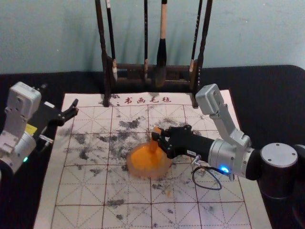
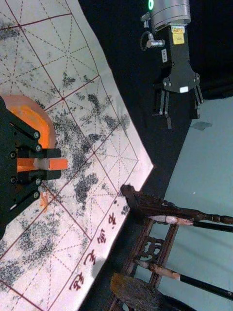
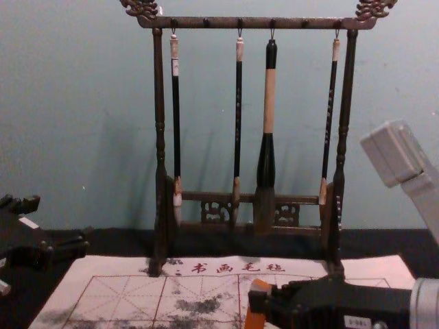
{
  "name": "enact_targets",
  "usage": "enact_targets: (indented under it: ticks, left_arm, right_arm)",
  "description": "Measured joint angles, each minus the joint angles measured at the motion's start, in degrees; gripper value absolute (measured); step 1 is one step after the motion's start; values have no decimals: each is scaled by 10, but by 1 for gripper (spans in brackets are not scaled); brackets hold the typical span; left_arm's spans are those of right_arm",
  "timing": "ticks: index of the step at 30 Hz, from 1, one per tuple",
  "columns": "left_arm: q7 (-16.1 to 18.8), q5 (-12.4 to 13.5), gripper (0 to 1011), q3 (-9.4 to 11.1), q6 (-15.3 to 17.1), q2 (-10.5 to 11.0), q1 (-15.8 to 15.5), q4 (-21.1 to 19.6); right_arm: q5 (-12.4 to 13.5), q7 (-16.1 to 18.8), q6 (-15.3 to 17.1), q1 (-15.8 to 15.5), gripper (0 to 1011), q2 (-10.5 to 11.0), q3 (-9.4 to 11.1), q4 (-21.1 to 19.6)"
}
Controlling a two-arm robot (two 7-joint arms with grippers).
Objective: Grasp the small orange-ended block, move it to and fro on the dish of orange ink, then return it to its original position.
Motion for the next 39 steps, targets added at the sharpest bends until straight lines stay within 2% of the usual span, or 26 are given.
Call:
enact_targets:
  ticks: [26,39]
  left_arm:
    - [0,0,1001,0,0,0,0,0]
    - [0,0,1001,0,0,0,0,0]
  right_arm:
    - [-3,2,7,-30,127,23,9,-32]
    - [-2,13,10,-35,127,24,-3,-43]
